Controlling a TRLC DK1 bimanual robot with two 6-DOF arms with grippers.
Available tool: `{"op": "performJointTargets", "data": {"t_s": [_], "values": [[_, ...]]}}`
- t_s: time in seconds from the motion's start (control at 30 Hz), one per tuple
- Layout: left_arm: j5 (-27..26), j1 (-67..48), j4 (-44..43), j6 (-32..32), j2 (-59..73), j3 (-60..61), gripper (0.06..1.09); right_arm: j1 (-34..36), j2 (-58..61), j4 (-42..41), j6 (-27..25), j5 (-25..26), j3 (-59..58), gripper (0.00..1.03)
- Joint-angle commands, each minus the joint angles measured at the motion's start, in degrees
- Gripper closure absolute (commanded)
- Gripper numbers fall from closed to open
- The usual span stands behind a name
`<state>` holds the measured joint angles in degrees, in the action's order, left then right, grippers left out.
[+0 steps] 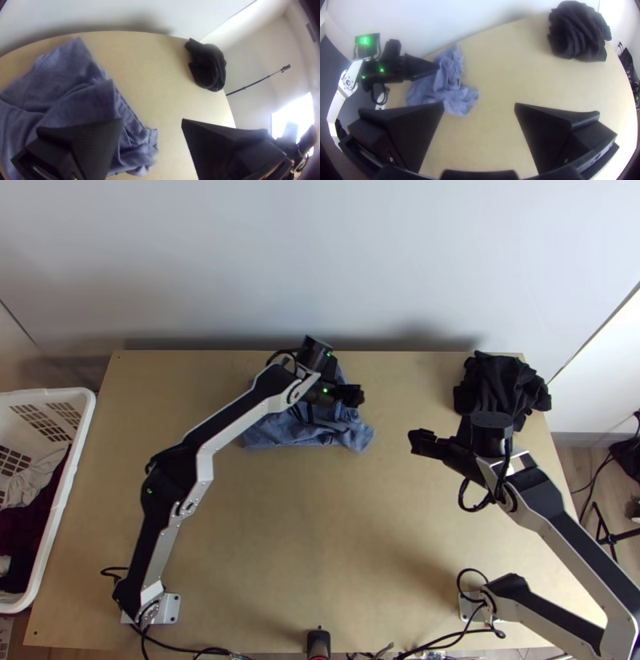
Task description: Fold the t-shirt
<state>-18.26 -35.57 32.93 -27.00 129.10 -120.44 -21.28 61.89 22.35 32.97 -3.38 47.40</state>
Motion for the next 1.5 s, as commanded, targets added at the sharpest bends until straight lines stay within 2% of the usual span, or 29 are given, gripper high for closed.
{"op": "performJointTargets", "data": {"t_s": [0.0, 0.13, 0.3, 0.37, 0.53, 0.67, 0.87, 0.97, 1.07, 1.17, 1.2, 1.23, 1.27, 1.3, 1.33, 1.47], "values": [[3.1, 0.2, -2.9, -2.8, 3.4, -3.1, 0.1, 0.3, -1.9, 2.0, 0.3, -1.0, 0.0, 0.05], [4.1, 3.8, -0.6, -3.1, 2.2, -6.7, 0.1, 0.3, -2.6, 3.5, 0.3, -1.6, 0.7, 0.05], [4.0, 10.8, 2.8, -2.9, -4.6, -6.8, 0.1, -1.4, -3.0, 5.7, 1.0, -5.5, 0.6, 0.05], [3.8, 13.6, 5.9, -2.2, -8.0, -6.6, 0.1, -2.0, -2.3, 6.2, 4.0, -8.0, 0.3, 0.05], [2.4, 20.4, 16.3, 4.1, -15.5, -5.7, 0.1, -5.3, 1.0, 6.0, 9.0, -9.2, 0.5, 0.05], [2.7, 25.8, 23.6, 7.9, -20.9, -3.8, 0.1, -8.7, 5.0, 1.7, 13.6, -11.7, -0.2, 0.05], [2.9, 33.6, 22.8, 9.0, -31.6, 4.7, 0.1, -11.6, 13.2, -8.2, 19.6, -14.1, -0.8, 0.05], [2.9, 35.3, 20.9, 9.2, -38.0, 11.2, 0.1, -13.6, 17.7, -11.5, 21.0, -14.6, 1.2, 0.05], [2.8, 35.1, 13.5, 9.2, -46.9, 25.0, 0.1, -15.5, 21.8, -11.8, 21.0, -15.0, 5.9, 0.18], [3.1, 32.9, 7.4, 8.4, -53.1, 37.5, 0.11, -15.9, 25.0, -12.0, 20.4, -15.3, 10.5, 0.21], [4.2, 32.0, 7.0, 7.8, -54.0, 39.6, 0.16, -15.9, 25.7, -12.2, 19.6, -15.2, 11.8, 0.3], [5.0, 31.1, 7.0, 7.3, -54.5, 41.0, 0.33, -15.8, 26.4, -13.3, 18.2, -15.1, 13.0, 0.51], [6.4, 30.3, 6.9, 6.9, -55.0, 42.2, 0.58, -15.4, 27.1, -15.0, 17.2, -14.6, 13.9, 0.82], [8.0, 29.8, 5.7, 6.0, -55.3, 43.4, 0.87, -14.8, 28.0, -16.7, 17.1, -13.8, 14.7, 1.01], [8.9, 29.6, 5.0, 5.1, -55.4, 44.2, 1.06, -14.4, 29.3, -17.3, 17.0, -13.8, 16.0, 1.0], [8.8, 27.8, 3.4, 3.8, -59.0, 48.7, 1.05, -15.1, 34.3, -17.4, 13.6, -13.6, 21.1, 1.0]]}}
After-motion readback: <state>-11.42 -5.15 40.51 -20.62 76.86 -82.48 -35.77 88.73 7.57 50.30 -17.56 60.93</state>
